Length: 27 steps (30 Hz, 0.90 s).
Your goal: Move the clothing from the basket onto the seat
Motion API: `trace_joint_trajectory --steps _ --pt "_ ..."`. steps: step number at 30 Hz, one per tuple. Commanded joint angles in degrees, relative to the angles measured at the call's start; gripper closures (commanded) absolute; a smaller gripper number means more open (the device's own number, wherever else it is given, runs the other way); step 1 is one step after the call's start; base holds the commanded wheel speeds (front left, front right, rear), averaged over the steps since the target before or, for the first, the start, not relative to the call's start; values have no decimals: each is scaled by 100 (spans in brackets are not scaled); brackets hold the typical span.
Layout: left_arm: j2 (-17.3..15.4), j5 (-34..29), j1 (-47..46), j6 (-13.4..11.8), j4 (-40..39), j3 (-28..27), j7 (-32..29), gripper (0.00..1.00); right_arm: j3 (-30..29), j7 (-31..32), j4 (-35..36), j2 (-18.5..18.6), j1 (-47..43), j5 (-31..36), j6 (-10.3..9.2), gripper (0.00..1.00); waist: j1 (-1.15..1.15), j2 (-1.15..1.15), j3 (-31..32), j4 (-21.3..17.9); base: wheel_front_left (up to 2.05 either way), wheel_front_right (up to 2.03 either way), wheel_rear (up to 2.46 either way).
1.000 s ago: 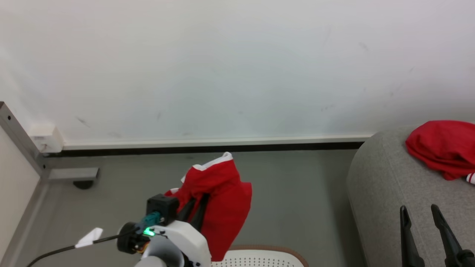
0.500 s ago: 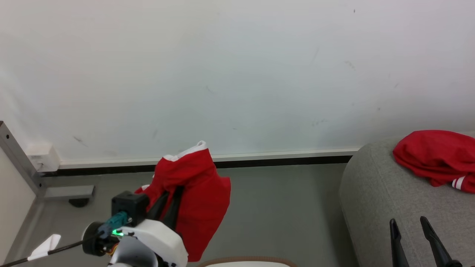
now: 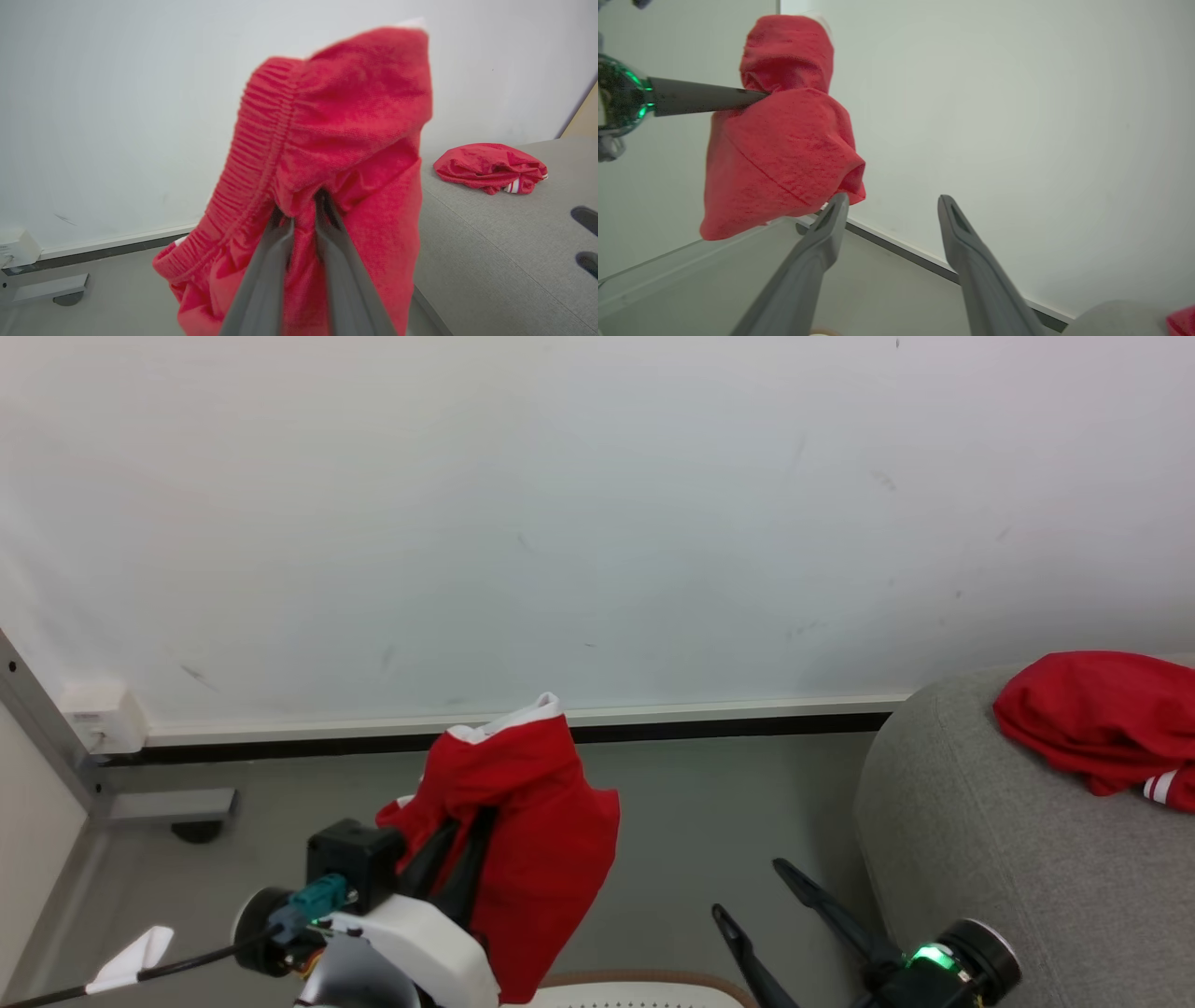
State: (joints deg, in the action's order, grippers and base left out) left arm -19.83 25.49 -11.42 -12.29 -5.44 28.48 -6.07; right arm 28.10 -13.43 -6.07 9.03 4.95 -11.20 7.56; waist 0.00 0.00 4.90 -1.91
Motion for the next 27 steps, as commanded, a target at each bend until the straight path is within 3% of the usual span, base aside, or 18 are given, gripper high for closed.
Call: trace_joint_trajectory --steps 1,10,20,21,22,27 --pt "19 -40 -27 27 -23 35 -3 100 310 42 -99 135 297 -188 -15 0 0 0 -7 12 0 0 0" --pt "162 -52 -96 208 51 353 -27 100 1903 46 -866 442 1724 -860 -15 0 0 0 -12 62 0 0 0" --pt "398 38 -213 422 103 674 -39 100 3118 -131 -2145 -80 2700 -1842 -15 0 0 0 23 236 0 0 0" --pt "417 49 -229 428 114 694 -36 100 3181 -146 -2240 -130 2745 -1933 -15 6 0 0 26 264 0 0 0" --pt "429 55 -236 439 126 717 -36 100 3209 -161 -2295 -191 2779 -2039 -15 100 0 0 30 287 0 0 0" --pt "425 84 -191 397 174 738 -35 100 2913 -180 -2120 -263 2783 -2177 -15 100 0 0 8 330 0 0 0"
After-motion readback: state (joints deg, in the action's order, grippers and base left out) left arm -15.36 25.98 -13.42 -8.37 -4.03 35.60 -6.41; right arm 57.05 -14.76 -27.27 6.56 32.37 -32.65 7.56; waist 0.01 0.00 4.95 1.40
